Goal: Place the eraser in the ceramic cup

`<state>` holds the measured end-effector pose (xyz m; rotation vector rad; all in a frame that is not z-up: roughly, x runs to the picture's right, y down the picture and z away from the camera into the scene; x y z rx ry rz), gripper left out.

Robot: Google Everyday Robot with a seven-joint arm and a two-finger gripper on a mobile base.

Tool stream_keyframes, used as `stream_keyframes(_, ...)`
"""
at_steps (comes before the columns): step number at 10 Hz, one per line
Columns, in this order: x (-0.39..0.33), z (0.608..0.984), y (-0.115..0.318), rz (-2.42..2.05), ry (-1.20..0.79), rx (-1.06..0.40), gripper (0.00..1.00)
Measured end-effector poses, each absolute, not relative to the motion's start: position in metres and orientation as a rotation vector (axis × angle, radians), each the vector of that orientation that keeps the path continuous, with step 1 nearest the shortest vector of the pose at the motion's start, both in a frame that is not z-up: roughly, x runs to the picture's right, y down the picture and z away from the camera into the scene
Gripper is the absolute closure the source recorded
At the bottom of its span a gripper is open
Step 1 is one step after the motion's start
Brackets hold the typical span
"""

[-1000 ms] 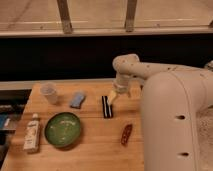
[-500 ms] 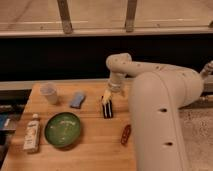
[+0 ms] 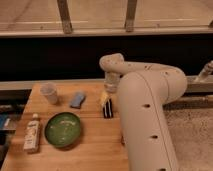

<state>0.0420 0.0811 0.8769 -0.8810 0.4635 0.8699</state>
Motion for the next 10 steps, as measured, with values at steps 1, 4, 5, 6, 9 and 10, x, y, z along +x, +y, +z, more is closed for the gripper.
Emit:
stream_keyframes(1,0.042,0.877,0.081,0.871,0.463,-0.881,0.2)
stream_keyframes(4,0.035,0.884,0.079,0.879,0.438,-0.881,0.2)
stream_keyframes(5,0.02,0.89,0.076,0.875,0.422,-0.883,0.2)
stream_keyframes(6,0.011,0.894,0.073,0.873,0.41,-0.885,0.2)
stream_keyframes(9,0.004,0.905,0.071,0.878,0.403,-0.891,0.2)
stream_keyframes(10,0.003,0.909,0.072,0.878,0.412,-0.892,0.2)
